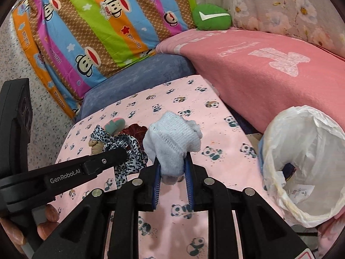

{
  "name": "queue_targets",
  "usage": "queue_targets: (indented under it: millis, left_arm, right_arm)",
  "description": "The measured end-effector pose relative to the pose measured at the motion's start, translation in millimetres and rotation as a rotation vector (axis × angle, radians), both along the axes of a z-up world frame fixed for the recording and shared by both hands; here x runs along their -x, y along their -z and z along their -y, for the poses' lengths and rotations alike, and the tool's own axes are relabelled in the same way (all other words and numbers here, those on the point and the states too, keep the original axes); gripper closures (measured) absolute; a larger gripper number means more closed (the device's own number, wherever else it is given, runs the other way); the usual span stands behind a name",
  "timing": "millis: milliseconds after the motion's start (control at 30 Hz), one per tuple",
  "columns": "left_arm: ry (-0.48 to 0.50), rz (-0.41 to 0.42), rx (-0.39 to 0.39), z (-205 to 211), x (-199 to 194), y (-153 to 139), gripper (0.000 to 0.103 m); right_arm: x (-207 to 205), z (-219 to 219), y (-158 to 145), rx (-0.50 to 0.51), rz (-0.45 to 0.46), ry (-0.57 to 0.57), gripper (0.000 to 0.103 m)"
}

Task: Collect trash
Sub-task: 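Carry the scrunchie and sock over the bin and open both grippers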

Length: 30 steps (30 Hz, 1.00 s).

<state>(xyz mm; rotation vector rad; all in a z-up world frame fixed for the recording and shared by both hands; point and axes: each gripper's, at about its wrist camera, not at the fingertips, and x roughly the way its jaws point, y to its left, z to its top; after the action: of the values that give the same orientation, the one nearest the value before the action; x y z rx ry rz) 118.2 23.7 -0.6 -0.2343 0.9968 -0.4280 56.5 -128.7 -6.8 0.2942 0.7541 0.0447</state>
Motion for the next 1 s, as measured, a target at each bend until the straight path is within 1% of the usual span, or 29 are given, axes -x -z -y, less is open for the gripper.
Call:
queue_targets:
  millis: [333,633,800,967,1000]
  left_arm:
    - [0.162,0.035,-0.032,89,21,-12,0.091]
    - [0.304,0.046,-0.059,160,39,-12,0.09]
    - [0.363,0.049,-0.067,189,45,-11,0.09]
    - [0.396,0.044,-0.063,209,48,-9,0.088]
    - [0.399,0.046,-0.062,212,49,-9,0.083]
  right_arm:
    - [37,80,-4,-0.022,0.03,0.16,0.083]
    - [69,150,5,-0.06,0.035,0.317,0.083]
    - [82,179,12,-0.078,0.031,0.386,0.083]
    - [88,197,19,-0.086,0.022,0.427,0.083]
    - [88,199,20,-0.086,0.02,0.432,0.081]
